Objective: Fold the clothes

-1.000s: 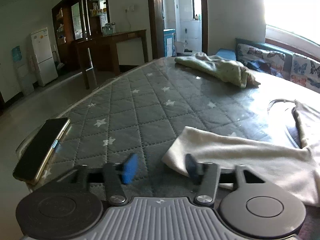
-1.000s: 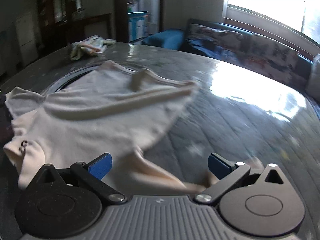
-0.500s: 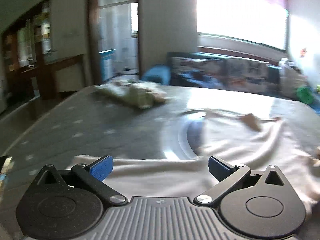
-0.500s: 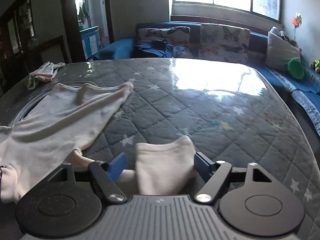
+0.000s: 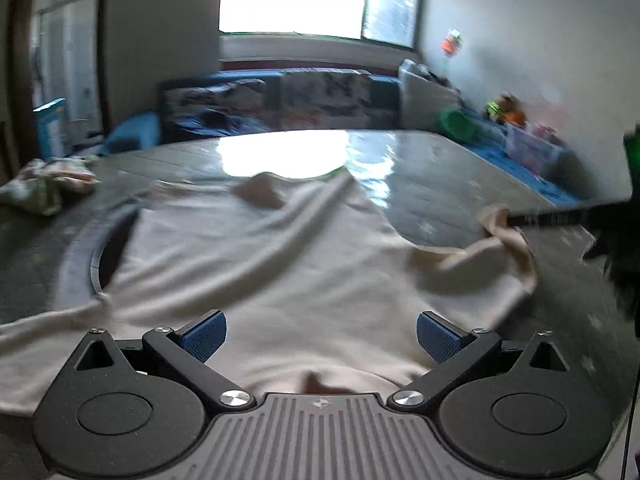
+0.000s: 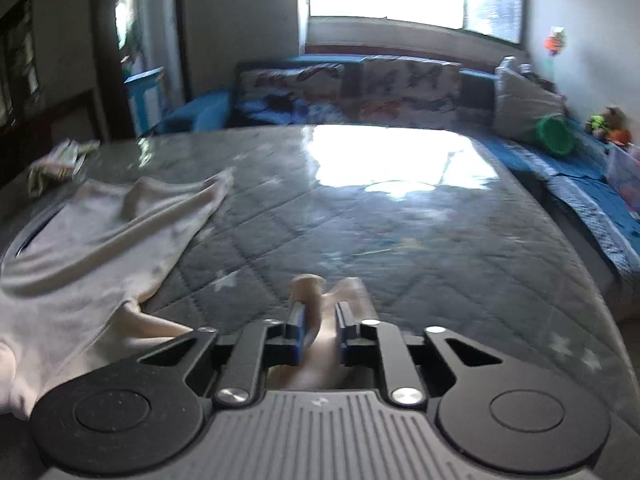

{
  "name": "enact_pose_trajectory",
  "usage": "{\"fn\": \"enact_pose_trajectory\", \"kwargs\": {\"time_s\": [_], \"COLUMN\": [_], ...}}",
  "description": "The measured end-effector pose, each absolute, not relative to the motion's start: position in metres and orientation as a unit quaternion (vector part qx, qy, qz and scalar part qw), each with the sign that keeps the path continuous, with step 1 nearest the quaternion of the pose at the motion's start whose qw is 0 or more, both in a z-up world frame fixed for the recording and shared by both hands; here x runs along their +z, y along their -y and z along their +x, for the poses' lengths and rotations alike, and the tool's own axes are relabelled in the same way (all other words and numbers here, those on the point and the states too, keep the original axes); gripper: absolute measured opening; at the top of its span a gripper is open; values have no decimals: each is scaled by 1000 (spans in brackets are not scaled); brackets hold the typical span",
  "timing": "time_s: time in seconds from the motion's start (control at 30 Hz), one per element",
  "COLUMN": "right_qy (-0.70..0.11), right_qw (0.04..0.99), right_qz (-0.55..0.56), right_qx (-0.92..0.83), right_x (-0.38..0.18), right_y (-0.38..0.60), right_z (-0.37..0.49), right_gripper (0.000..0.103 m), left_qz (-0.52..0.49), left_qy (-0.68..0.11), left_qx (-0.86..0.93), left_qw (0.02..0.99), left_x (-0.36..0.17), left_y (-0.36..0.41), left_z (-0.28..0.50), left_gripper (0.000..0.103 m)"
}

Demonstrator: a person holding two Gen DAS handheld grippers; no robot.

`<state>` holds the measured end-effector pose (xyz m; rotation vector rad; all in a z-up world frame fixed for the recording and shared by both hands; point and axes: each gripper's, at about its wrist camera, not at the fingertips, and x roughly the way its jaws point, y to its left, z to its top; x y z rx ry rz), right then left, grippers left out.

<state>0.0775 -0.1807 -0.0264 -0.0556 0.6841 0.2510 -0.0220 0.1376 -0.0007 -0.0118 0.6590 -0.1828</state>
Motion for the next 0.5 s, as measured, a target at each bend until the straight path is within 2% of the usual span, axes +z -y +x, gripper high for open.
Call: {"fn": "enact_pose_trajectory", "kwargs": {"time_s": [0.07,0.2,0.3,0.37,0.43,0.5], "right_qy": [-327,-332,-331,-318,-309,-311], "right_qw": [939,941,941,943,942,938], "right_qz": [-11,5,-3,-11,-18,-28], "right_qx": [104,63,76,102,127,151], "right_x": [-22,-22,-20,-16,-14,-16], "right_y": [196,224,223,210,194,177], "right_z": [69,53,46,46,49,56], "right_gripper": [9,9,23,48,54,56], "left_qz": [0,11,14,14,14,20], "left_qy": [-331,-344,-354,-361,-367,-367], "left_qx": [-105,-125,-127,-129,-130,-132], "left_qw": [938,930,926,924,921,921], "left_x": [-5,-11,-15,-18,-21,-22], "left_y": [-131,-122,-120,-118,-117,-115], "left_z": [-25,-32,-34,-35,-36,-39], "left_gripper": [103,103,103,103,103,103]}}
